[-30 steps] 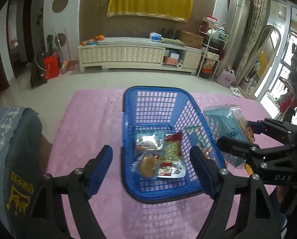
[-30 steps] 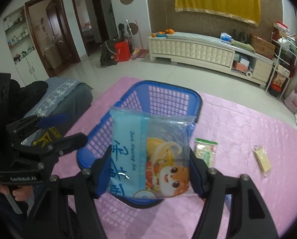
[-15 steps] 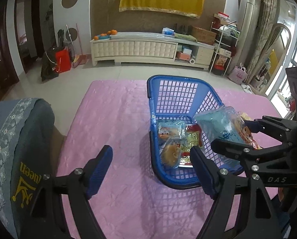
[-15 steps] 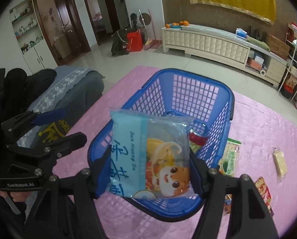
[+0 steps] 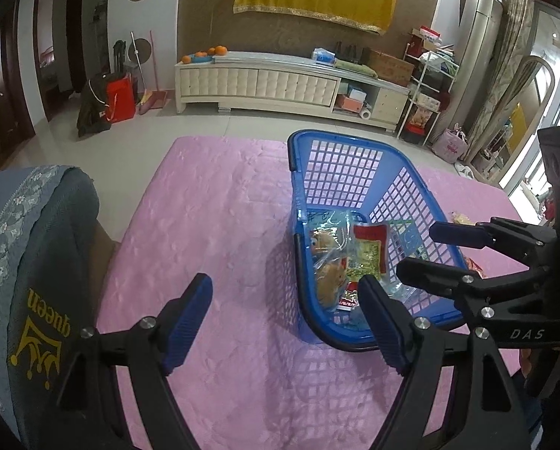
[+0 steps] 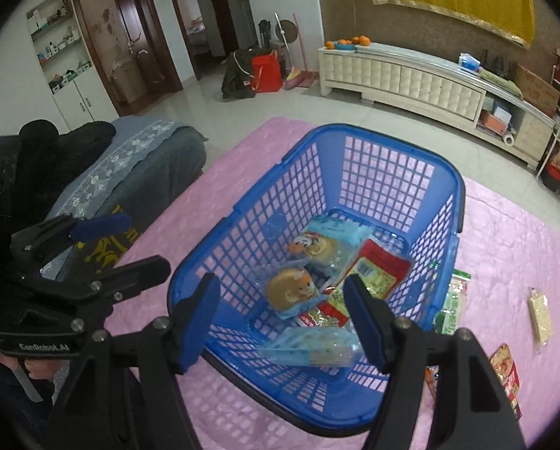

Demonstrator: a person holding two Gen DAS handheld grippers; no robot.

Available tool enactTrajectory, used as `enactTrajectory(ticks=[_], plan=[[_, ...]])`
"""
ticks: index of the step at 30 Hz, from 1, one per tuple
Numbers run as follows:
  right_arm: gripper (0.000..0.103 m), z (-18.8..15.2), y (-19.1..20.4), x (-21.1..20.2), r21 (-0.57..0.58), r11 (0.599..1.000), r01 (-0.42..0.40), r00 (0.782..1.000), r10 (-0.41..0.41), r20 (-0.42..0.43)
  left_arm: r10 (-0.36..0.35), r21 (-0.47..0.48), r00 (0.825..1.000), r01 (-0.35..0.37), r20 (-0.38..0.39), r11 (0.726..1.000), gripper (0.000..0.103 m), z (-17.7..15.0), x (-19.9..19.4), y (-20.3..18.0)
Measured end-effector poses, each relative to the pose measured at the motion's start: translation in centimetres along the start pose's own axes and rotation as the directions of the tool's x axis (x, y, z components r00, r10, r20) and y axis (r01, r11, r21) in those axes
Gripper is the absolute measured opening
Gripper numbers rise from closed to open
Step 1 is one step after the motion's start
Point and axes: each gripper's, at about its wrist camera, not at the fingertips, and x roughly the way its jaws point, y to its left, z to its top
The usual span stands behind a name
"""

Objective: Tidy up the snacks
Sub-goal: 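Withdraw both open tools from the basket toward the remaining snacks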

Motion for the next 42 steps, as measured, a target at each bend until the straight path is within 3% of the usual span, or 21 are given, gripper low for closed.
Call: enactTrajectory(ticks=[12, 18, 20, 24, 30, 35, 42], plan=[[0.077, -1.2, -1.2, -3.5, 0.045, 0.998, 0.047, 0.998, -0.049, 0.045, -0.021, 0.055, 0.999, 0.019, 0.047, 0.998, 0.078, 0.1, -2.1, -3.4], [0.079, -2.2, -3.2, -6.6, 0.088, 0.995, 0.050, 0.991, -0.060, 0.117, -0.032, 0.105, 0.996, 0.024, 0.079, 0.994, 0.078, 0.3, -3.4, -6.3], [0.079, -2.7, -3.6, -7.6, 0.097, 0.992, 0.075, 0.986, -0.088, 0.141, -0.032, 0.129, 0.995, 0.020, 0.096, 0.991, 0.083, 0.2, -3.8, -7.6], [0.079, -3.7, -4.1, -9.6, 0.044, 0.993, 0.106, 0.974, -0.112, 0.196, -0.028, 0.165, 0.991, 0.007, 0.127, 0.986, 0.085, 0.2, -4.1, -9.8], [0.080, -5.4, -6.2, -11.6, 0.030, 0.985, 0.172, 0.968, -0.174, 0.181, -0.065, 0.218, 0.992, 0.040, 0.109, 0.975, 0.085, 0.0, -3.4, -13.5], [0.081, -7.0, -9.1, -13.3, 0.081, 0.982, 0.170, 0.972, -0.181, 0.150, -0.102, 0.260, 0.992, 0.080, 0.072, 0.962, 0.086, -0.5, -2.6, -16.8], [0.081, -9.5, -12.1, -15.7, 0.080, 0.969, 0.235, 0.958, -0.245, 0.150, -0.157, 0.282, 0.987, 0.146, 0.019, 0.948, 0.085, -1.3, -1.4, -21.0]])
